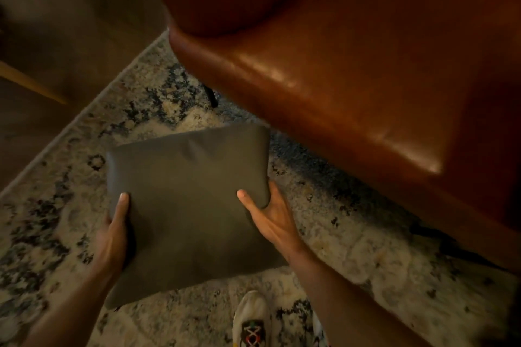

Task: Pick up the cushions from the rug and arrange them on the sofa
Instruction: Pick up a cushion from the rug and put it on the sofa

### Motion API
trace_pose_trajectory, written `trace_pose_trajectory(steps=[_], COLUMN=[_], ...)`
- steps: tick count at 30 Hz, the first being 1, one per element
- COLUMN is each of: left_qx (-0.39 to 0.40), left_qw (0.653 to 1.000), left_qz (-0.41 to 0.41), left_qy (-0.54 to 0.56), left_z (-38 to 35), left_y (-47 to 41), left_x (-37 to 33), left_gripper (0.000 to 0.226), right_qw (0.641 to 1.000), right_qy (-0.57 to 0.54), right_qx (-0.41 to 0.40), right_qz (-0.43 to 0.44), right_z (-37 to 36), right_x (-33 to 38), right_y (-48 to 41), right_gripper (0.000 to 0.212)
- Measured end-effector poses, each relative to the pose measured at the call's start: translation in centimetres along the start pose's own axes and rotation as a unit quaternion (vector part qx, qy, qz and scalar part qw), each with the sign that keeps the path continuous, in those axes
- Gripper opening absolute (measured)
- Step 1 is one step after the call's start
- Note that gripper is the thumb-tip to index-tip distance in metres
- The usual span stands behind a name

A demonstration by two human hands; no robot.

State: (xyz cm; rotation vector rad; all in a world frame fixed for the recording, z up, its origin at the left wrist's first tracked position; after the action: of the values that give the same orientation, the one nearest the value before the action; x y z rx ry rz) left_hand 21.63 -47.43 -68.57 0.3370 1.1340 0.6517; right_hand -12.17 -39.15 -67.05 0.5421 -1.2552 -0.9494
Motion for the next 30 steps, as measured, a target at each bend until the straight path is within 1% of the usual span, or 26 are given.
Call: trace_pose_trajectory(steps=[1, 3, 6, 8, 10, 11, 12, 13, 14, 15, 17, 18, 19, 21, 23, 25, 28, 29, 30], left_qx=[0.0, -0.018, -0.08, -0.091, -0.093, -0.093, -0.086, -0.071, -0.049, -0.024, 0.033, 0.053, 0.069, 0.105, 0.136, 0.156, 0.181, 0.188, 0.196], left_qw=[1.0, 0.998, 0.996, 0.994, 0.994, 0.995, 0.995, 0.995, 0.994, 0.99, 0.975, 0.966, 0.957, 0.944, 0.938, 0.934, 0.922, 0.921, 0.92], left_qz=[0.008, 0.016, 0.006, 0.017, 0.017, -0.002, -0.033, -0.067, -0.102, -0.136, -0.213, -0.247, -0.273, -0.301, -0.31, -0.314, -0.332, -0.332, -0.328], left_qy=[0.021, 0.056, 0.039, 0.05, 0.052, 0.043, 0.028, 0.016, 0.014, 0.024, 0.052, 0.06, 0.07, 0.082, 0.073, 0.066, 0.079, 0.084, 0.087], left_z=[0.8, 2.8, 5.7, 6.4, 5.6, 4.9, 4.0, 2.7, 1.0, -1.2, -5.9, -8.2, -10.4, -14.4, -18.2, -21.7, -26.3, -27.7, -29.1], left_y=[1.5, 4.2, 8.5, 11.4, 14.0, 15.1, 16.3, 17.5, 18.6, 20.1, 23.4, 24.8, 25.8, 26.5, 26.4, 25.9, 24.3, 23.6, 22.8], left_x=[-0.8, -2.9, -7.5, -11.1, -15.8, -18.6, -21.9, -25.1, -28.3, -31.5, -37.6, -40.4, -42.7, -46.5, -49.4, -51.5, -54.6, -55.5, -56.4], left_gripper=[0.112, 0.107, 0.106, 0.103, 0.092, 0.094, 0.102, 0.108, 0.11, 0.105, 0.088, 0.085, 0.09, 0.103, 0.108, 0.106, 0.103, 0.102, 0.098], right_qw=[1.0, 1.0, 0.999, 0.998, 0.996, 0.994, 0.991, 0.987, 0.982, 0.976, 0.964, 0.957, 0.95, 0.942, 0.934, 0.929, 0.922, 0.92, 0.918], right_qy=[-0.003, -0.017, -0.044, -0.055, -0.066, -0.073, -0.084, -0.098, -0.112, -0.127, -0.155, -0.165, -0.173, -0.185, -0.2, -0.209, -0.224, -0.231, -0.236], right_qx=[-0.001, -0.005, -0.023, -0.041, -0.063, -0.074, -0.085, -0.098, -0.112, -0.126, -0.155, -0.172, -0.186, -0.202, -0.212, -0.225, -0.241, -0.245, -0.25], right_qz=[-0.008, -0.018, -0.018, -0.017, 0.006, 0.029, 0.054, 0.079, 0.104, 0.123, 0.154, 0.169, 0.181, 0.197, 0.205, 0.208, 0.204, 0.201, 0.197], right_z=[0.6, 2.1, 5.4, 8.5, 12.6, 15.0, 17.5, 20.1, 22.8, 25.5, 30.8, 33.4, 35.7, 39.8, 43.1, 45.9, 49.2, 50.1, 51.0], right_x=[0.2, 1.0, 3.7, 6.1, 9.2, 10.9, 12.7, 14.3, 15.9, 17.3, 19.9, 21.2, 22.3, 24.2, 25.5, 26.6, 28.3, 28.9, 29.4], right_y=[2.1, 6.3, 12.6, 16.3, 19.4, 20.6, 21.7, 22.6, 23.3, 24.0, 25.0, 25.3, 25.3, 24.6, 23.4, 22.0, 19.3, 18.3, 17.3], right_gripper=[0.114, 0.111, 0.108, 0.115, 0.114, 0.11, 0.105, 0.1, 0.093, 0.087, 0.072, 0.066, 0.061, 0.057, 0.054, 0.053, 0.068, 0.067, 0.062])
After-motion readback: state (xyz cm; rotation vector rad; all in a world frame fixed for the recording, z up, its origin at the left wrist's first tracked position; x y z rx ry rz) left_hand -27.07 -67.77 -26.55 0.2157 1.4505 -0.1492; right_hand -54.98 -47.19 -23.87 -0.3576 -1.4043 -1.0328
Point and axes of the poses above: each hand's wrist, its own y-axis away from the middle knuckle, its own z-axis out of the back of the hand, x = y × z, the point moved 5 cm from there along -y, towards the middle knuckle, and after that the axes turned 11 degrees about -z, right-handed, at the moved point
